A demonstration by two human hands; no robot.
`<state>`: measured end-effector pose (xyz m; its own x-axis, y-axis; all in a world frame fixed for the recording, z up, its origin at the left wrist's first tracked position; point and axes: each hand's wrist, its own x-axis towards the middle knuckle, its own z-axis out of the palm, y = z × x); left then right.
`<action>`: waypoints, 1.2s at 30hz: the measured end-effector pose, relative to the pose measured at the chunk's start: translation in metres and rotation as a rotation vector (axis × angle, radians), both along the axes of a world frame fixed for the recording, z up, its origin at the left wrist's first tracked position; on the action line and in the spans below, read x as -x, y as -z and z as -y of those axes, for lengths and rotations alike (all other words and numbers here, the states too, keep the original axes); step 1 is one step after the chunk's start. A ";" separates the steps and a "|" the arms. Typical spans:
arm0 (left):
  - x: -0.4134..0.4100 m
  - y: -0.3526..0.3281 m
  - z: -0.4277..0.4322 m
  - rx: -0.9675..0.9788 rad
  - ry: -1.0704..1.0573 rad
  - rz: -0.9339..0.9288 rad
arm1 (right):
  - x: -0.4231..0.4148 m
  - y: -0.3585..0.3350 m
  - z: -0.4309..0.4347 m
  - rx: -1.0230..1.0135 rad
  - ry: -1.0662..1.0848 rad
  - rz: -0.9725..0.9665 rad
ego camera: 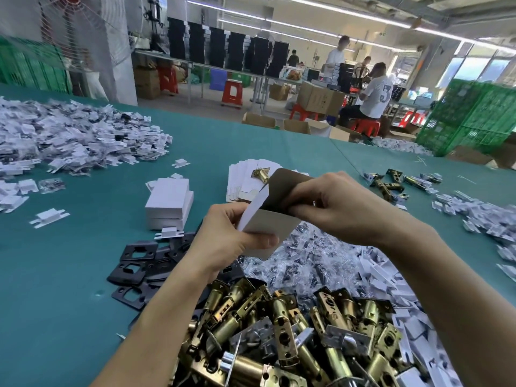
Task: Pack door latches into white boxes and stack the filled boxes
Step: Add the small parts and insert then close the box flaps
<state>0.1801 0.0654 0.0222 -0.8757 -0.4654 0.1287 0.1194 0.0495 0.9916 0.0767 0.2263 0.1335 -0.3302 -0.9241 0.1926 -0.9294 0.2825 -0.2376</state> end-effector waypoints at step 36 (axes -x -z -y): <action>0.004 0.010 -0.006 -0.169 0.181 -0.009 | 0.007 0.090 -0.019 0.681 -0.025 0.777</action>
<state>0.1760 0.0713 0.0123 -0.9459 -0.3166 0.0706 0.1201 -0.1395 0.9829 0.0695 0.2454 0.0434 -0.5694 -0.7072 0.4190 -0.4546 -0.1538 -0.8773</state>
